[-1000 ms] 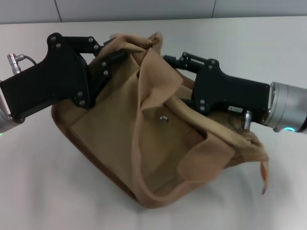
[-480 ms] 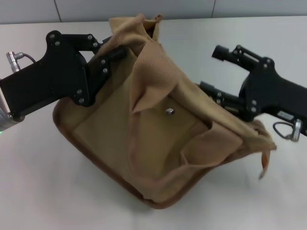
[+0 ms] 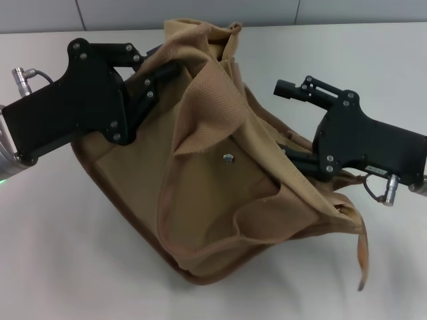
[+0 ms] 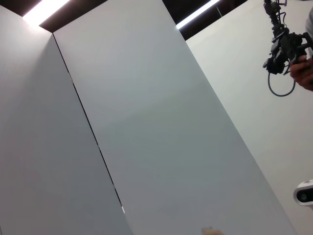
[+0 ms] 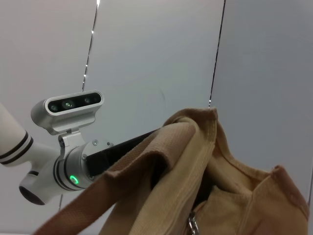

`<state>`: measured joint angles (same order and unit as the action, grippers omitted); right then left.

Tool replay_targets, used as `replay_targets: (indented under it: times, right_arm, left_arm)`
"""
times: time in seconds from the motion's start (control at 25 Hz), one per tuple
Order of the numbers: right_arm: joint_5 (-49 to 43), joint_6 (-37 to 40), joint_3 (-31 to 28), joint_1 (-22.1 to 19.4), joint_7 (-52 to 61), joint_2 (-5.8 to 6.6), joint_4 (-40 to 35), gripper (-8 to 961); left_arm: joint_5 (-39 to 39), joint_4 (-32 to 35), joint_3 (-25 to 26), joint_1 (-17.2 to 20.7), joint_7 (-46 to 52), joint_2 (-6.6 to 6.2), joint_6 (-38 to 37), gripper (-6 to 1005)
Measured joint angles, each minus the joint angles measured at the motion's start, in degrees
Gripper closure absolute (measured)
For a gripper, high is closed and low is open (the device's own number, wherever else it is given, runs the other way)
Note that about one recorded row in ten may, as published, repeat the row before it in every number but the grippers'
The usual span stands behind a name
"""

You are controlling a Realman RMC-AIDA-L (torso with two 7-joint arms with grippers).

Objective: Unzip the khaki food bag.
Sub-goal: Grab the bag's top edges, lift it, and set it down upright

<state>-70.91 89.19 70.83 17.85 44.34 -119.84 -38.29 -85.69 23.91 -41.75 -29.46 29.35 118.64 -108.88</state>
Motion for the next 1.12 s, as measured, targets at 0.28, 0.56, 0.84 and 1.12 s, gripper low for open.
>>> replay_targets:
  times: [0.28,0.56,0.84,1.12]
  right_arm:
    - [3.7,-2.2,2.1,2.6,-3.9,-0.05,2.8,157]
    - [4.4,-4.2,5.3,3.1,-5.3,-0.06,2.6,205]
    - [5.2,-2.5,7.9,1.6,-10.6,-0.08,2.3,208]
    - [7.4,-2.8,9.0,1.7,-11.4,-0.04,2.6,280]
  left_arm:
    - [0.0,-0.1,0.0,-0.3,0.0,0.09,-0.2,921]
    - [0.0,-0.2,0.0,-0.6,0.0,0.1,-0.3,921]
    - [0.0,-0.2,0.0,-0.6,0.0,0.1,-0.4,921]
    - [0.0,-0.2,-0.1,-0.6,0.0,0.1,-0.4,921]
